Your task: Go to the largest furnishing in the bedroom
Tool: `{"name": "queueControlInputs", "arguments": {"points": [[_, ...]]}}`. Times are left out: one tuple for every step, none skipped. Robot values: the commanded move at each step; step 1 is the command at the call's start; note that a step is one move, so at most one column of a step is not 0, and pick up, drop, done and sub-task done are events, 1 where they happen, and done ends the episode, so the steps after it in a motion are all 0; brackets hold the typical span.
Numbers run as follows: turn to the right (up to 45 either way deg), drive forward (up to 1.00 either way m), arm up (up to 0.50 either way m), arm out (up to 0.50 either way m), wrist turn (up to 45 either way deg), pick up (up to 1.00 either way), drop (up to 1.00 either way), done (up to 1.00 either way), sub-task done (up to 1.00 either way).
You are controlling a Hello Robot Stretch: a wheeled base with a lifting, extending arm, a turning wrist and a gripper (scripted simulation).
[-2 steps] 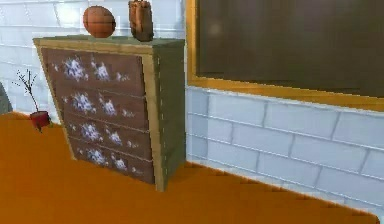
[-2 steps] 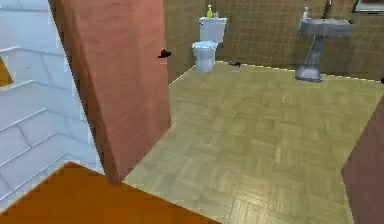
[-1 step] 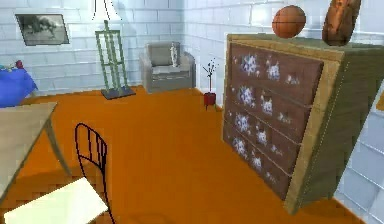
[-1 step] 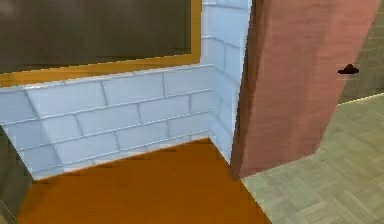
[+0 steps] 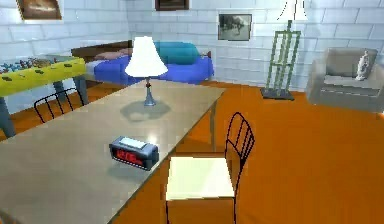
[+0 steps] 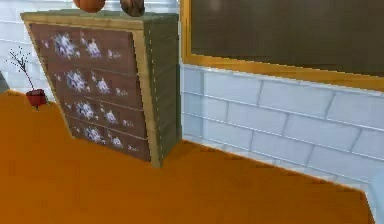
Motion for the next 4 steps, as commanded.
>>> {"name": "queueControlInputs", "arguments": {"points": [[-45.0, 0.0, 0.0, 0.0, 0.0, 0.0, 0.0, 0.0, 0.0], [-45.0, 0.0, 0.0, 0.0, 0.0, 0.0, 0.0, 0.0, 0.0], [-27.0, 0.0, 0.0, 0.0, 0.0, 0.0, 0.0, 0.0, 0.0], [0.0, 0.75, 0.0, 0.0, 0.0, 0.0, 0.0, 0.0, 0.0]]}}
